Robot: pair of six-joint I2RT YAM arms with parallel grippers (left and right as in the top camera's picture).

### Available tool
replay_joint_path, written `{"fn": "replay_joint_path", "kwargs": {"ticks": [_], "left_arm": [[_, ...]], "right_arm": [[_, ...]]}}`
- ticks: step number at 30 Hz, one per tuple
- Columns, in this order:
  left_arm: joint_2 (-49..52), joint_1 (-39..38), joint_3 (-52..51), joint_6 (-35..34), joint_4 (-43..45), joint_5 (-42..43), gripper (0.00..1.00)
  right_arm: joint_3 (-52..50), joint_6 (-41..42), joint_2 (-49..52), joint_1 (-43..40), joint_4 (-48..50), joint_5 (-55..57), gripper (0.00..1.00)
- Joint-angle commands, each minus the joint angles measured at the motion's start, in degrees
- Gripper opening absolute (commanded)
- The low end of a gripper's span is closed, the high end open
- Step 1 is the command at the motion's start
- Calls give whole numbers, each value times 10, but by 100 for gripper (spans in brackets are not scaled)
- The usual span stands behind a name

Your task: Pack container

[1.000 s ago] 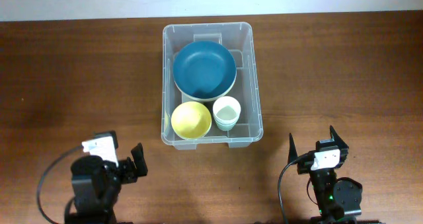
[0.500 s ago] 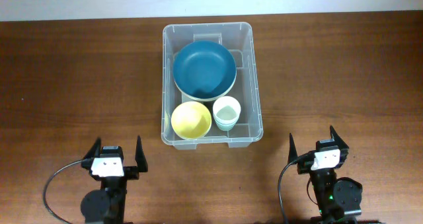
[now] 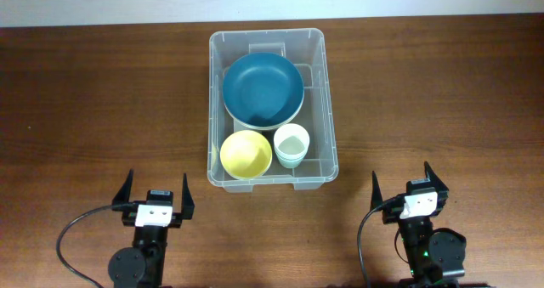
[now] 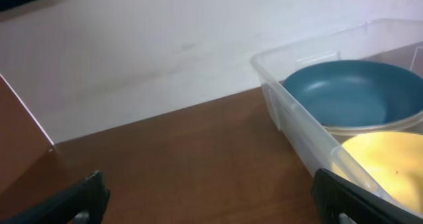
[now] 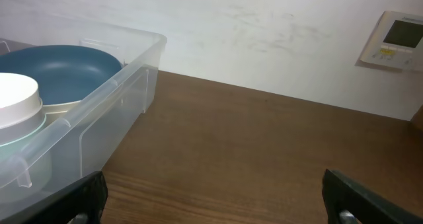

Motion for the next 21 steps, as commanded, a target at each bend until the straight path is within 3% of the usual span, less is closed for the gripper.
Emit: {"fn": "replay_joint_path", "kwargs": {"ticks": [1,17,21], "left_arm": [[-5,-2,-4,8,-37,10,100],[-4,-2,-4,-11,-37,10,100],[-5,-2,-4,-50,-37,10,100]], "right_arm": [[-3,-3,-4,-4,-3,-3,99],[-3,-3,-4,-4,-3,-3,99],[-3,-3,-4,-4,-3,-3,99]]}}
